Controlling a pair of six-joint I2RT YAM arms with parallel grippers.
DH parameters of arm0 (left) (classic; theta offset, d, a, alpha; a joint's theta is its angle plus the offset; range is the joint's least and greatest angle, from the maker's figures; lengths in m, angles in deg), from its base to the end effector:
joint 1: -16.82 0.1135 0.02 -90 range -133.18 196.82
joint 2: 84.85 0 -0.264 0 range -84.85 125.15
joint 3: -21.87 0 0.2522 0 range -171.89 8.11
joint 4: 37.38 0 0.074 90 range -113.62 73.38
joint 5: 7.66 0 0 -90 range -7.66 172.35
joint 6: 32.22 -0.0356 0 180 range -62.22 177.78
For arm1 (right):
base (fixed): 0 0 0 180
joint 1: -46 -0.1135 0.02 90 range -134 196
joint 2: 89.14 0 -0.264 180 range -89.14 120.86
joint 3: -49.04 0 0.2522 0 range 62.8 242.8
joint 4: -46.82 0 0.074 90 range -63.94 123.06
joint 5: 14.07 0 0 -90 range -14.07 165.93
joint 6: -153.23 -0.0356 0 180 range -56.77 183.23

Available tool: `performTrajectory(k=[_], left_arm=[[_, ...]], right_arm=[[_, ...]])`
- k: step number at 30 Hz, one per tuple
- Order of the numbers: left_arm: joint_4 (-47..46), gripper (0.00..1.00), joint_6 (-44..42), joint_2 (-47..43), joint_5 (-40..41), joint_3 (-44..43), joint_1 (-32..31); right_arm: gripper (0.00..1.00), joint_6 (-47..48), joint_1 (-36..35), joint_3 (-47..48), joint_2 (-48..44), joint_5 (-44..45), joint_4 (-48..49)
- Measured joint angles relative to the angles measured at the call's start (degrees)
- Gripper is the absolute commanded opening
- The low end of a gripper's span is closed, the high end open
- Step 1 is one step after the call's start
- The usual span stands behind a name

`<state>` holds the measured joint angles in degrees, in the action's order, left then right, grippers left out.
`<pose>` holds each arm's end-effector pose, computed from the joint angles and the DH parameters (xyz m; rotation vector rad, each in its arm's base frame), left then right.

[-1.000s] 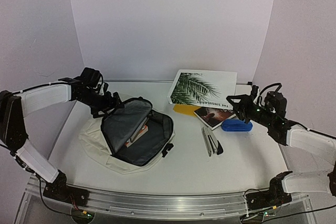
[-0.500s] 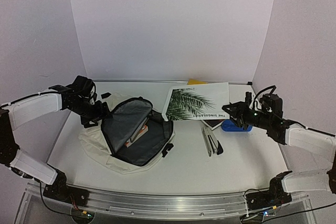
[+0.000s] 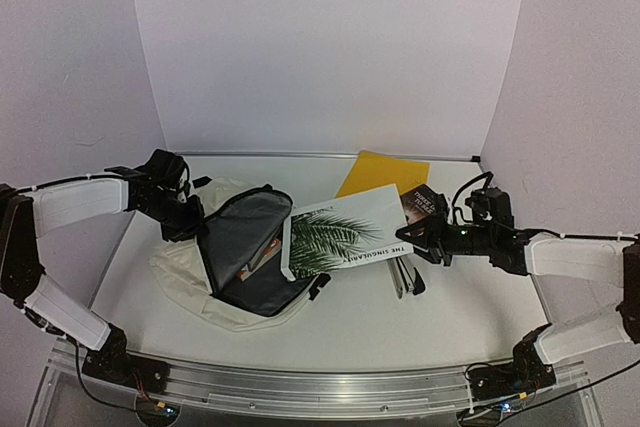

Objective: Pack the student bag
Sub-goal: Place the book in the student bag.

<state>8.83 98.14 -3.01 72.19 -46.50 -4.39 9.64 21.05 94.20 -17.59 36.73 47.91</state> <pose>0.2614 -0.1082 0.2220 -0.3874 2.6896 -0.5840 0.2210 0.1276 0.2084 0.0637 2.2664 1.4965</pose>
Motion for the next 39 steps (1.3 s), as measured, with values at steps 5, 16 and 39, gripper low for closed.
performTrajectory(k=[5, 16, 39], left_arm=[[-2.08, 0.00, 0.04, -4.11, -0.37, 1.62, 0.02], [-12.98, 0.00, -2.29, -19.96, -14.38, 2.27, 0.00], [-23.98, 0.00, -4.55, -21.27, -31.58, 2.10, 0.00]], right_arm=[[0.29, 0.70, -2.54, 0.48, 0.87, -0.52, -0.72], [0.30, 0.48, -4.55, 0.76, -0.33, -1.55, -3.39], [0.30, -3.30, -5.99, 2.25, -5.90, -2.73, -5.49]])
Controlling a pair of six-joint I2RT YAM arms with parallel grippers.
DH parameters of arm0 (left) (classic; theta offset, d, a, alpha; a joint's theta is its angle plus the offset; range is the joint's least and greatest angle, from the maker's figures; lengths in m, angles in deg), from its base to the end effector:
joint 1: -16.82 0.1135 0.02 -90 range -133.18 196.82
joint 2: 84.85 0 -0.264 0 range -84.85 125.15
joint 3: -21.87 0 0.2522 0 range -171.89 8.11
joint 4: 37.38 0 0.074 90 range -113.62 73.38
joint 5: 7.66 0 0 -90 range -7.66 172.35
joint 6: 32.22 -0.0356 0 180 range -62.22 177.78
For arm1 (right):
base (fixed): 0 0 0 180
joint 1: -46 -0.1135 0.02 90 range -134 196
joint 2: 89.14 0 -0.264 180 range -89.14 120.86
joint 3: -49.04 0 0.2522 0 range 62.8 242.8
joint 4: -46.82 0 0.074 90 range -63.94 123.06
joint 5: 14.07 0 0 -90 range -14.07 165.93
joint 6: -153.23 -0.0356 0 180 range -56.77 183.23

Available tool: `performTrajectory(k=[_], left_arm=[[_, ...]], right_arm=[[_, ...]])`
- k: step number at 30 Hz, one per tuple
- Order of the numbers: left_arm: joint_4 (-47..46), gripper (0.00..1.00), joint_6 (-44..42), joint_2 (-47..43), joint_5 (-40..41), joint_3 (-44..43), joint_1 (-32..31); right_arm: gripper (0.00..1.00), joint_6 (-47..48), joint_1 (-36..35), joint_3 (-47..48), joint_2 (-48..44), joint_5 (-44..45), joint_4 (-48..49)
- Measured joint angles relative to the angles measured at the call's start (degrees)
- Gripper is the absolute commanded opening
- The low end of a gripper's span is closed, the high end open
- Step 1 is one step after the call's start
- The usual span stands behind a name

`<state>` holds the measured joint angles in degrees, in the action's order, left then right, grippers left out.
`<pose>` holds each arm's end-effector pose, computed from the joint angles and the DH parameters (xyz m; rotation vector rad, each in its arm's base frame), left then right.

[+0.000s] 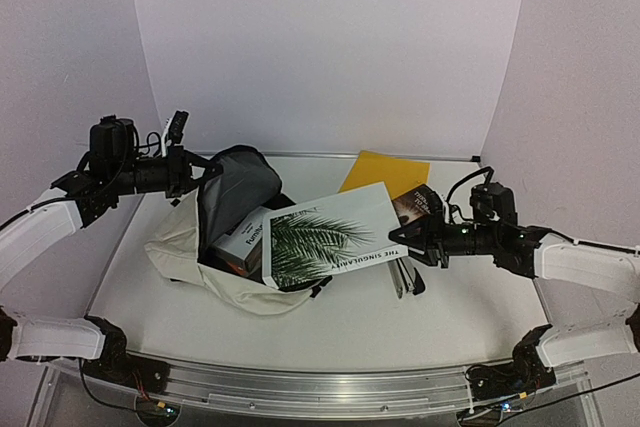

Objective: Pack the student bag
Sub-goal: Place the book in the student bag.

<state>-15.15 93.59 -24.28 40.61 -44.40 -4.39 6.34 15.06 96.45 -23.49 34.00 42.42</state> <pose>0.2130 -0.1081 0.3399 0.3002 1.9895 -1.3376 0.1966 0.1456 0.2364 -0.0538 2.2824 1.6330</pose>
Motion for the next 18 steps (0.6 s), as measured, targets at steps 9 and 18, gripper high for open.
performTrajectory(k=[9, 18], left_arm=[[-1.75, 0.00, 0.04, 1.09, -2.14, -0.66, 0.02], [-4.20, 0.00, 0.15, 2.80, -4.74, -0.66, 0.00]], right_arm=[[0.31, -1.95, -1.11, 2.58, 3.37, 2.91, 1.57], [0.31, -6.27, -1.40, 7.21, 11.74, 4.68, 5.03]])
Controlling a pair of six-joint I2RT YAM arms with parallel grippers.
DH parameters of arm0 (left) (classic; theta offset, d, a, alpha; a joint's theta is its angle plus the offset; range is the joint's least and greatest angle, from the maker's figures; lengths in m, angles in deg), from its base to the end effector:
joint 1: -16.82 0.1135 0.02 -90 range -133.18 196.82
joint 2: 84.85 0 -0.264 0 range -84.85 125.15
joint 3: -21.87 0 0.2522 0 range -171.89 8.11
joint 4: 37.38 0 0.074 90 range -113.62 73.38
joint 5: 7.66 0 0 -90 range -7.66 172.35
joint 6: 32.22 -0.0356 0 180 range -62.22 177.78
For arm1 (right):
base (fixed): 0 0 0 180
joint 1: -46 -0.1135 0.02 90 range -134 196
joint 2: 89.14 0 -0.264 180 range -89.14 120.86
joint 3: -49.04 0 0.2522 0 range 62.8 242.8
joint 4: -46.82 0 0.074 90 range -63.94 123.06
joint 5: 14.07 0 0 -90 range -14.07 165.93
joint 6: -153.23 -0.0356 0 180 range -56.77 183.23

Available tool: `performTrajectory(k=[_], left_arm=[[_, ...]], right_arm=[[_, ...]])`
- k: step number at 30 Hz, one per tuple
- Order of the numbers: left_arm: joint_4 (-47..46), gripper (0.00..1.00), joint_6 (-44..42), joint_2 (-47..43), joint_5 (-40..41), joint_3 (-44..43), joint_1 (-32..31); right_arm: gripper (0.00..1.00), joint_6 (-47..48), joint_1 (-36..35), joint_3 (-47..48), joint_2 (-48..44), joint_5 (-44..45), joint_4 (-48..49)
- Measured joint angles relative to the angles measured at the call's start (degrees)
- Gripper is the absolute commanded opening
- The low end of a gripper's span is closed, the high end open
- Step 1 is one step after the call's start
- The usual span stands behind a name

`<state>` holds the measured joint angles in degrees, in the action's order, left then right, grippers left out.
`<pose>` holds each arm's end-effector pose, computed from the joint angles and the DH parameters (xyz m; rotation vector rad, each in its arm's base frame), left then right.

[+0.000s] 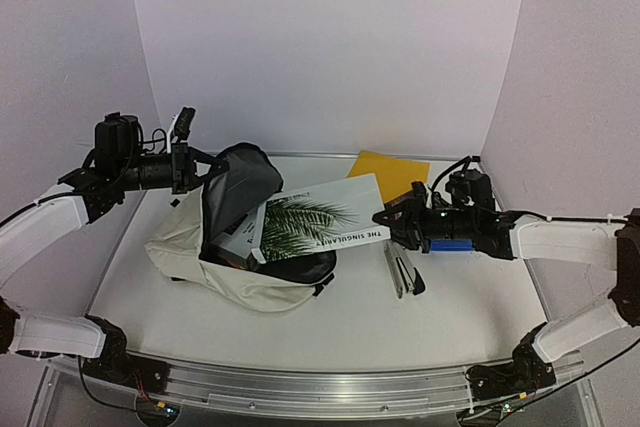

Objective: Pack the student bag
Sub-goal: Place the book in the student bag.

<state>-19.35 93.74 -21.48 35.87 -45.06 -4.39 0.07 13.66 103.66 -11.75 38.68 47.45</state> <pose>0.2226 -0.1141 0.3405 0.3800 1.9511 -1.4102 0.2332 0.1732 0.2350 0.1059 2.3016 1.6281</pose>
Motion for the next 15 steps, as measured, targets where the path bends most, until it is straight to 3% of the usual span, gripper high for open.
performTrajectory(k=[7, 15], left_arm=[[-1.03, 0.00, -0.13, 0.24, -0.52, 0.00, 0.00], [-2.67, 0.00, -0.13, 2.08, -1.07, 0.00, -0.04]], right_arm=[[0.31, -4.46, -1.01, 2.91, 4.37, 1.62, 4.17], [0.29, -4.79, -7.13, 10.75, 15.61, 8.07, 7.56]])
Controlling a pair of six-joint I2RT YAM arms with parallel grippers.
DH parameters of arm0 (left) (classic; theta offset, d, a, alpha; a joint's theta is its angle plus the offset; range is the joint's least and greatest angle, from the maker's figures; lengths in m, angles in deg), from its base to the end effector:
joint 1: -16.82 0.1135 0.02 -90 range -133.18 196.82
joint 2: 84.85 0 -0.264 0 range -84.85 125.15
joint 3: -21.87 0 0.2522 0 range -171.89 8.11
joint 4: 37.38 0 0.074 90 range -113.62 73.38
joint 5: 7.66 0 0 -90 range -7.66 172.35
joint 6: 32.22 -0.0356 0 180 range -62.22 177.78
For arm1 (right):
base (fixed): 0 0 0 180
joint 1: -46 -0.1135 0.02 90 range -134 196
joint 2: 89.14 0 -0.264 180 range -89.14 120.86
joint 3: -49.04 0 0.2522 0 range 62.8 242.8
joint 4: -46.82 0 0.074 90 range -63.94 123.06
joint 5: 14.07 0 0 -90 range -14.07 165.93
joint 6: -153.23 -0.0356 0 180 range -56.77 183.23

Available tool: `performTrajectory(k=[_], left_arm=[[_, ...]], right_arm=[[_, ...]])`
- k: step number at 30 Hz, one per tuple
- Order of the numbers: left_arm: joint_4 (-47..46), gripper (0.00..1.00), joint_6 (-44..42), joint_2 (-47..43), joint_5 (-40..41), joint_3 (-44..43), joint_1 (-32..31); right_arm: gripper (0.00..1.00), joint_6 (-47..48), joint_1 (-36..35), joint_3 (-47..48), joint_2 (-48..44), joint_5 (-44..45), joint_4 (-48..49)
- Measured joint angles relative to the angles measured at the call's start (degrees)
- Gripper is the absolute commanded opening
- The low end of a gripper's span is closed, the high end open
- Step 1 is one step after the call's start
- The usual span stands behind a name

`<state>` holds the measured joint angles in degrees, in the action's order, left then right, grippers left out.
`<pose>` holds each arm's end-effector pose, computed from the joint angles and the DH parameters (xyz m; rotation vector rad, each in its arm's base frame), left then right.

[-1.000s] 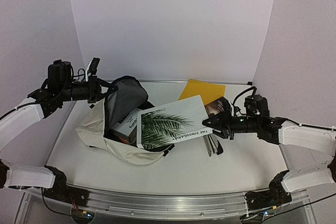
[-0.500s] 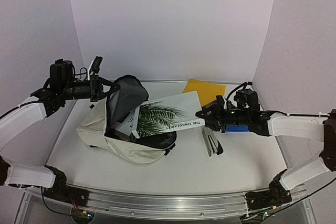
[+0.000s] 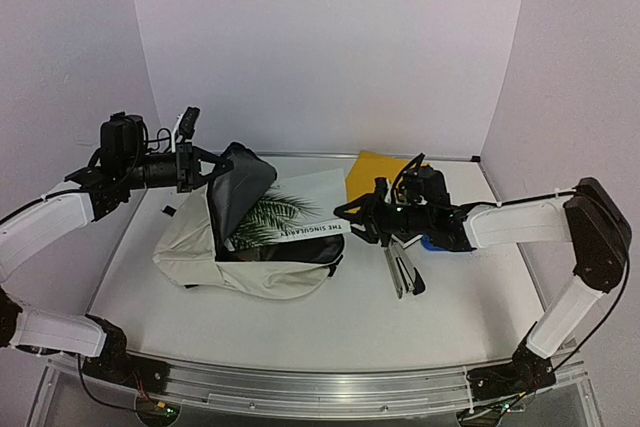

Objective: Pack the student bag
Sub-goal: Place the book in the student bag.

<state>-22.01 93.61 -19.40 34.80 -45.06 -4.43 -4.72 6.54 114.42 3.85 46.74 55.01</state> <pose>0.2306 -0.1178 0.3366 0.4027 1.9389 -1.4245 0.2641 0.2399 0.2253 0.1518 2.2832 1.6306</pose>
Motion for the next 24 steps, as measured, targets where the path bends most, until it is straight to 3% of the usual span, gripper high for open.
performTrajectory(k=[5, 15, 18, 24], left_arm=[[-1.42, 0.00, 0.07, 1.22, -0.57, -0.07, -0.11], [-3.19, 0.00, 0.13, 2.56, -0.33, -0.15, -0.26], [-3.19, 0.00, 0.13, 3.26, -0.31, -0.50, -0.42], [-3.19, 0.00, 0.17, 3.39, 0.81, -0.50, -0.55]], right_arm=[[0.33, 0.33, -3.50, 3.72, 6.08, 4.00, 3.78], [0.40, 1.81, -8.87, 22.18, 25.03, 6.03, 8.63], [0.47, 1.97, -10.23, 25.94, 29.05, 5.97, 9.09], [0.71, 4.63, -11.32, 27.12, 31.26, 6.32, 6.86]])
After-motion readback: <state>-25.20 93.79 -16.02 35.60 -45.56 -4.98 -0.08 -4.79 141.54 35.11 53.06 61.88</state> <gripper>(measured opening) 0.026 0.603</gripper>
